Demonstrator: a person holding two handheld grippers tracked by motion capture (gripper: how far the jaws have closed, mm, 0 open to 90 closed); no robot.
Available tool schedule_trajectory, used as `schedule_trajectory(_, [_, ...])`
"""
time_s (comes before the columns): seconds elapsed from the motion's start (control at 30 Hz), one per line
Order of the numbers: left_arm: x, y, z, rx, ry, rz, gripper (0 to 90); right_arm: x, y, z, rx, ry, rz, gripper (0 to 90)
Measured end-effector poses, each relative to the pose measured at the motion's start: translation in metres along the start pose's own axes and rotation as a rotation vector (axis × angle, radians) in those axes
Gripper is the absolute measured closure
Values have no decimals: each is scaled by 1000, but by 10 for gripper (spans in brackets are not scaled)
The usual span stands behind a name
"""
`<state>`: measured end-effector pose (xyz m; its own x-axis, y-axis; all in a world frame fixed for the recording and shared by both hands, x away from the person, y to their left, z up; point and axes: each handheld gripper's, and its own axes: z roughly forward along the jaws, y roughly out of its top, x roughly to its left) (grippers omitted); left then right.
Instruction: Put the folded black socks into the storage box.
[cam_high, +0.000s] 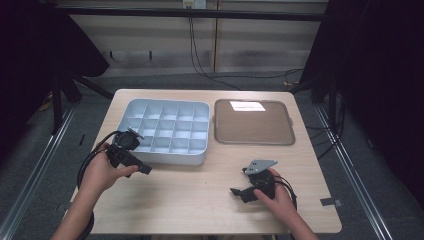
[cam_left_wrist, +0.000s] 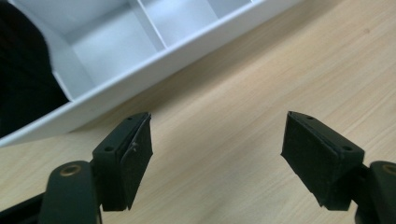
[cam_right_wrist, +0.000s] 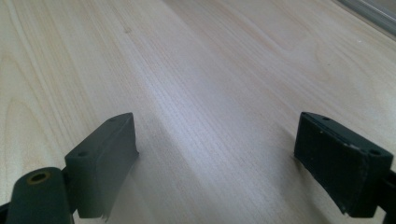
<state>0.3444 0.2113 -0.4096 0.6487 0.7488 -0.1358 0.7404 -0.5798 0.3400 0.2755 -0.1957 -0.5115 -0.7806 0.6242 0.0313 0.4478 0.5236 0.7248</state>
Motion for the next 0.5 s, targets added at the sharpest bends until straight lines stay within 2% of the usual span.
schedule_trajectory(0.17, [-3,-6,11,-10,-15,27,240,0,0,0,0,0,0,125])
schedule_trajectory(0.23, [-5,-9,17,-20,-21,10,241,0,0,0,0,0,0,125])
schedule_trajectory(0.3, [-5,-12,22,-5,-25,27,240,0,0,0,0,0,0,125])
schedule_trajectory(0.5, [-11,-17,35,-29,-37,36,240,0,0,0,0,1,-2,125])
